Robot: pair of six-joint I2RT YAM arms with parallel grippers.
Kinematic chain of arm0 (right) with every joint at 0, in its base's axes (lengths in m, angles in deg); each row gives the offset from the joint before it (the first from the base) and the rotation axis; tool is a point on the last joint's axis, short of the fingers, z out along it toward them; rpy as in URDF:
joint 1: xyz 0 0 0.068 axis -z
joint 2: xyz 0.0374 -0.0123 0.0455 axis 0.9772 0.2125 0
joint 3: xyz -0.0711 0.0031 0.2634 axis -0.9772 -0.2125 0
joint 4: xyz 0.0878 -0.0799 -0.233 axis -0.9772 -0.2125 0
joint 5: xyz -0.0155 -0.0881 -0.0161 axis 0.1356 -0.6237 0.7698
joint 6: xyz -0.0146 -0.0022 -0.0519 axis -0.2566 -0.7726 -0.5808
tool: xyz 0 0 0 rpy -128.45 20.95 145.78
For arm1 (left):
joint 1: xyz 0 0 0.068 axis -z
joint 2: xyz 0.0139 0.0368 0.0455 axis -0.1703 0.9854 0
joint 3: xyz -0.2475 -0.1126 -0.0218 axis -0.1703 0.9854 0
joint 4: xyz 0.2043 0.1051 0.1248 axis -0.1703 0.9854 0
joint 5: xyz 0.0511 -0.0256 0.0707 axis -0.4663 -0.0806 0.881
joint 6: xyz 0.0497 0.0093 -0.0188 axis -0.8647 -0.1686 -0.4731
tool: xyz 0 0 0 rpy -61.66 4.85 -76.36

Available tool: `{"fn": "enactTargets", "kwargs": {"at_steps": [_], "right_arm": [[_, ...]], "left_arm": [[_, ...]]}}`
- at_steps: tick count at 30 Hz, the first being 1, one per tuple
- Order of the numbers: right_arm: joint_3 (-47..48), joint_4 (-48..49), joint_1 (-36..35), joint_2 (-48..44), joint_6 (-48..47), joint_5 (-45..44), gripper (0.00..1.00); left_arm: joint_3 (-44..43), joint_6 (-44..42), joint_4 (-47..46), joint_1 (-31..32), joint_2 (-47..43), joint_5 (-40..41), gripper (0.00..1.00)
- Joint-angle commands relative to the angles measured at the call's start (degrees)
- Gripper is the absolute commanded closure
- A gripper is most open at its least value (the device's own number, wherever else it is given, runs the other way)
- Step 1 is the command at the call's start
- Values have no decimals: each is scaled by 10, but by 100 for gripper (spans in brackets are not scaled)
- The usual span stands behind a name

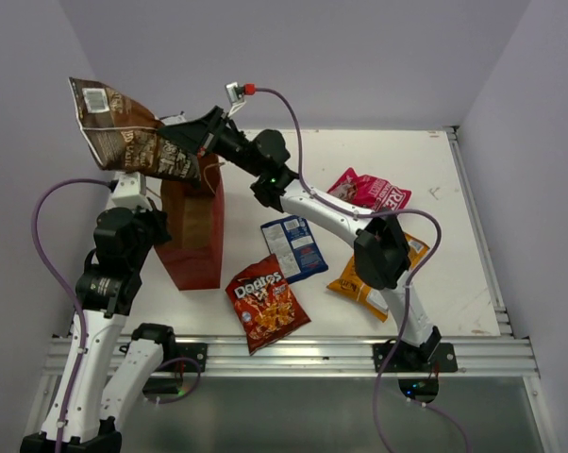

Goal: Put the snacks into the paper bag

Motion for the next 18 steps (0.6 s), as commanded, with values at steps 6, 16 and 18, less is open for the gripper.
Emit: {"fn": "enactTargets", "kwargs": {"at_steps": [6,16,18], "right_arm": [[-4,97,-10,16,41,-17,100],[-116,109,-17,-38,21,-12,100],[-131,108,-20,-42,17,-7,100]], "left_arm": [[7,-7,-20,2,-6,-2,100],[7,-7,-20,2,-6,-1,100],[7,-8,-21,2,-6,-2,100]]}}
